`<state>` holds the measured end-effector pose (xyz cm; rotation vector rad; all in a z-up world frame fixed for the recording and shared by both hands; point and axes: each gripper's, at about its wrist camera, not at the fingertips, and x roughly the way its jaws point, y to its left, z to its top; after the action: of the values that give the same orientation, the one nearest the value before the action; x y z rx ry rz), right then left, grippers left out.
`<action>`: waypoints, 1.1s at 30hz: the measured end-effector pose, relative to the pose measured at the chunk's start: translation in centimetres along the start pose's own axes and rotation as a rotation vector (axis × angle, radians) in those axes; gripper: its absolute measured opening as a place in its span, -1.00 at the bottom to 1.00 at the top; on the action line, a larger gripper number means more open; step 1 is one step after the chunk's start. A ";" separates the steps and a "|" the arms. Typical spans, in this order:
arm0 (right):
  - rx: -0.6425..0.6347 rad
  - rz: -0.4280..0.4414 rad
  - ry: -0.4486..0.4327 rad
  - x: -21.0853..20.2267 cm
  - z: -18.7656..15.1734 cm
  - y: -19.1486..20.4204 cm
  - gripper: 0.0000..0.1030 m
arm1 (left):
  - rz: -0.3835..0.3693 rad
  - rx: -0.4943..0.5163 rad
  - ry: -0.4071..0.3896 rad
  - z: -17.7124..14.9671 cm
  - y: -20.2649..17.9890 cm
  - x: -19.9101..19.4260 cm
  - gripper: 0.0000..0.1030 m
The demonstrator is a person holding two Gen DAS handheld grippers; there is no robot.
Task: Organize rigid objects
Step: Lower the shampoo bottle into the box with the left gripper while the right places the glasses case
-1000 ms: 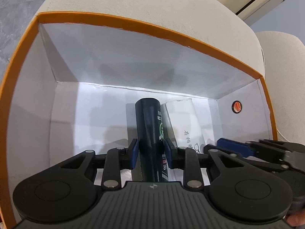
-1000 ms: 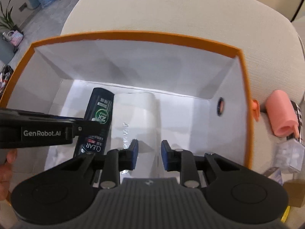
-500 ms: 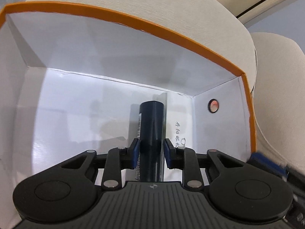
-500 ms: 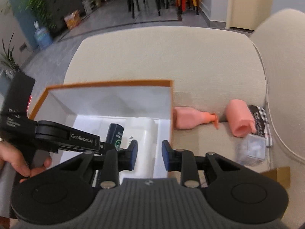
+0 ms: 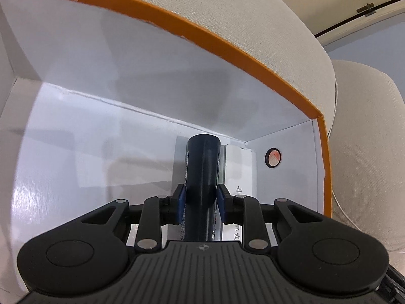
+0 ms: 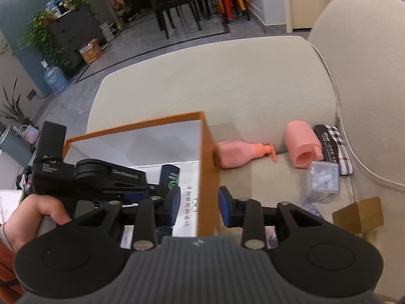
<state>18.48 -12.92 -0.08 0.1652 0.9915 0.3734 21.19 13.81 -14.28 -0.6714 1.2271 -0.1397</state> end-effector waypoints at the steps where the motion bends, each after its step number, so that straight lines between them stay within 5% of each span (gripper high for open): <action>1: 0.010 -0.004 0.002 0.0 0.0 -0.3 -0.36 | 0.008 0.013 0.003 0.0 -0.2 0.0 -0.42; 9: 0.061 -0.078 0.015 -0.3 -0.7 -3.1 -0.36 | 0.074 0.131 0.011 -1.8 -1.5 -0.6 -0.04; 13: 0.081 -0.091 0.024 -0.6 -1.3 -4.3 -0.35 | 0.153 0.288 -0.007 -3.1 -3.3 -2.3 0.18; 19: 0.113 -0.084 0.045 -0.7 -2.5 -5.1 -0.32 | 0.182 0.476 0.154 -4.9 -6.6 -2.5 0.32; 24: 0.120 -0.080 0.045 -1.0 -3.3 -5.2 -0.26 | 0.114 0.432 0.291 -5.2 -7.2 -1.1 0.24; 33: 0.142 -0.073 0.052 -1.1 -3.6 -5.9 -0.24 | 0.171 0.371 0.389 -6.1 -8.0 3.2 0.04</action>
<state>16.31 -18.87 -2.97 0.2477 1.0731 0.2418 18.80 3.53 -13.67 -0.2170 1.5740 -0.3578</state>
